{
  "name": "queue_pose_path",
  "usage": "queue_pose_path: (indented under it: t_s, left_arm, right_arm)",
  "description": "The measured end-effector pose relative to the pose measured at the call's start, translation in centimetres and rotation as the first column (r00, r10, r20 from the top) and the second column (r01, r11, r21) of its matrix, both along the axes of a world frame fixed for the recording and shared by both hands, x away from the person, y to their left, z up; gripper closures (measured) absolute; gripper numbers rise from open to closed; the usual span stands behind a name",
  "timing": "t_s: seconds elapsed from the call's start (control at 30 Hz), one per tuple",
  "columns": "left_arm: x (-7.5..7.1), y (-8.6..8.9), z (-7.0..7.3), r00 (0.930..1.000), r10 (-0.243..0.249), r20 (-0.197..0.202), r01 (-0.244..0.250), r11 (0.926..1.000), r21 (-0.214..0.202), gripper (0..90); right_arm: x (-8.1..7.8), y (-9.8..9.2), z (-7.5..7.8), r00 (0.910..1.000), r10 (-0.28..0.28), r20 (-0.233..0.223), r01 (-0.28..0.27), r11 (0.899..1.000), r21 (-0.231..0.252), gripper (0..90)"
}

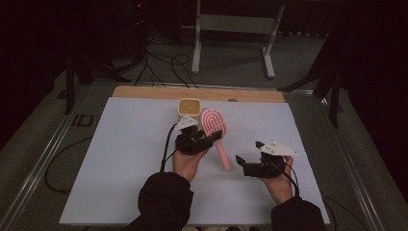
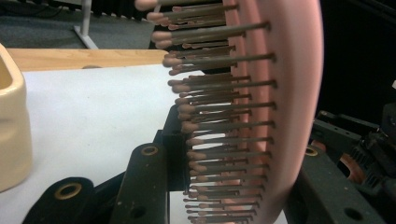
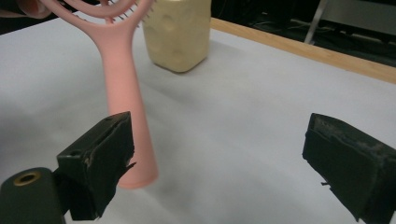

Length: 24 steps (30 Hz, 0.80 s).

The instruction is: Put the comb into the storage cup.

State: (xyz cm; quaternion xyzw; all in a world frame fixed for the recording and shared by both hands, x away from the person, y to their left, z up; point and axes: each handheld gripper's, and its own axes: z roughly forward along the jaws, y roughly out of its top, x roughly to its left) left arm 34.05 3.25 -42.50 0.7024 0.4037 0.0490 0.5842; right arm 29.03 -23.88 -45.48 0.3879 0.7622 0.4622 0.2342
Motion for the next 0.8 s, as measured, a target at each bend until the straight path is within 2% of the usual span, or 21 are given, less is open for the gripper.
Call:
queue_pose_path:
  t_s: [0.3,0.53,0.8]
  left_arm:
    - [0.1,0.7,0.5,0.9998,0.018,0.004,-0.018,0.9998,-0.001,64.5]
    - [0.2,1.1,1.1,0.9995,0.030,0.013,-0.029,0.9996,-0.003,64.5]
    - [0.3,1.8,1.8,0.9989,0.039,0.026,-0.039,0.9991,-0.014,64.5]
  right_arm:
    - [-1.1,-1.0,-0.7,0.9998,-0.010,0.019,0.011,1.000,-0.009,8.8]
    - [-2.4,-2.0,-1.9,0.9960,-0.038,0.080,0.036,0.999,0.030,9.3]
    - [-3.1,-3.1,-2.8,0.9928,-0.068,0.099,0.061,0.995,0.073,9.4]
